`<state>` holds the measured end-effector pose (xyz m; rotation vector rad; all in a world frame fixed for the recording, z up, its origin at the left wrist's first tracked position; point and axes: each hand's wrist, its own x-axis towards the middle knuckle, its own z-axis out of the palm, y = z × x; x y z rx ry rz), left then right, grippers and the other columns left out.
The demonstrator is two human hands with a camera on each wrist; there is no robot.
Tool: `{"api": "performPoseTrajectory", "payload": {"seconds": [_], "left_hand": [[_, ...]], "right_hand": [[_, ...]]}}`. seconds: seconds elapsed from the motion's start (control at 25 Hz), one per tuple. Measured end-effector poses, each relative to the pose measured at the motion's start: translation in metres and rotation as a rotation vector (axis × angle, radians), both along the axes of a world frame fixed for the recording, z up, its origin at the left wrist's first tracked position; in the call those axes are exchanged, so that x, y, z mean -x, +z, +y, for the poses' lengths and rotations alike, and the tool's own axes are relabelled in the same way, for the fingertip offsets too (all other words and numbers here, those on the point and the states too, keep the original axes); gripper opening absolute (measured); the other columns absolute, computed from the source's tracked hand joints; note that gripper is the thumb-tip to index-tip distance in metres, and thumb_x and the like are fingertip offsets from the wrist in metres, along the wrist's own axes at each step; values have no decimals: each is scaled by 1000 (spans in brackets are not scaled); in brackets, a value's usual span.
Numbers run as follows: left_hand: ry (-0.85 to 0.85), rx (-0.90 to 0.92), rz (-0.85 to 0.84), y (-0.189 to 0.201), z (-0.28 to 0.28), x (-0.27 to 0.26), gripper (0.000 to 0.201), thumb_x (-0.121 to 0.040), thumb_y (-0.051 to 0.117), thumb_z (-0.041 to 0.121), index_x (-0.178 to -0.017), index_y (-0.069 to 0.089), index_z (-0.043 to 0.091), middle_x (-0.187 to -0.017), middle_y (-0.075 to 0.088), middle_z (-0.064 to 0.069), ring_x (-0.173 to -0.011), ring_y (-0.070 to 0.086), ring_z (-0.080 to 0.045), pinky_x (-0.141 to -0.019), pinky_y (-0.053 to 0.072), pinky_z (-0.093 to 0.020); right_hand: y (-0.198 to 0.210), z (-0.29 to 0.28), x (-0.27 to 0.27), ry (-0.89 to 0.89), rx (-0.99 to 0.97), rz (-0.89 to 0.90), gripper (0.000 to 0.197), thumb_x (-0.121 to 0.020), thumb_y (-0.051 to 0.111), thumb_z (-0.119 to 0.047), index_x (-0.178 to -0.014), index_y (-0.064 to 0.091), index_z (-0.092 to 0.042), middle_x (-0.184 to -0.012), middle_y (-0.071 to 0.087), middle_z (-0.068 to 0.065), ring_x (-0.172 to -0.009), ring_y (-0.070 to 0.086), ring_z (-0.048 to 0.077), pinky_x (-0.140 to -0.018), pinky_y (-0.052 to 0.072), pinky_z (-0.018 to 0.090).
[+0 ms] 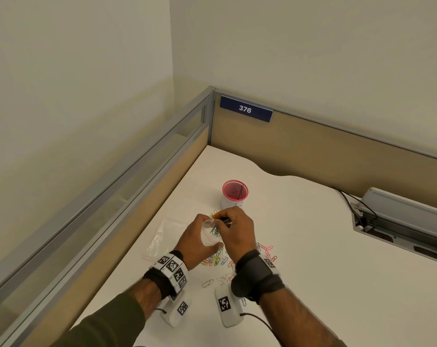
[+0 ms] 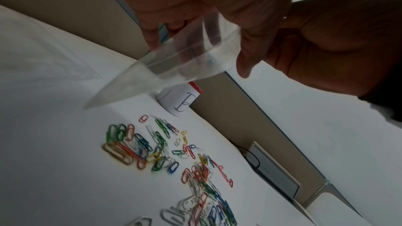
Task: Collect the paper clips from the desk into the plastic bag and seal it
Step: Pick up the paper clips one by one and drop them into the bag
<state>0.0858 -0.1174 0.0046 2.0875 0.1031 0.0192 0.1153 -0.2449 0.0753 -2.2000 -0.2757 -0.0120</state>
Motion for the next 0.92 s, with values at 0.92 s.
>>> {"api": "performPoseTrajectory", "payload": {"seconds": [0.92], "left_hand": [[45,67,-47,15,19,13,57,-76,87,24,-118,48,22,-119,64,6,-118,60,-16,-101,51,-34]], "right_hand": [[-35,-95,-2,-134,103,60,16,-87,60,-5,-91,70,-17,-93,70,1,-86,65,17,-84,55,33]]}}
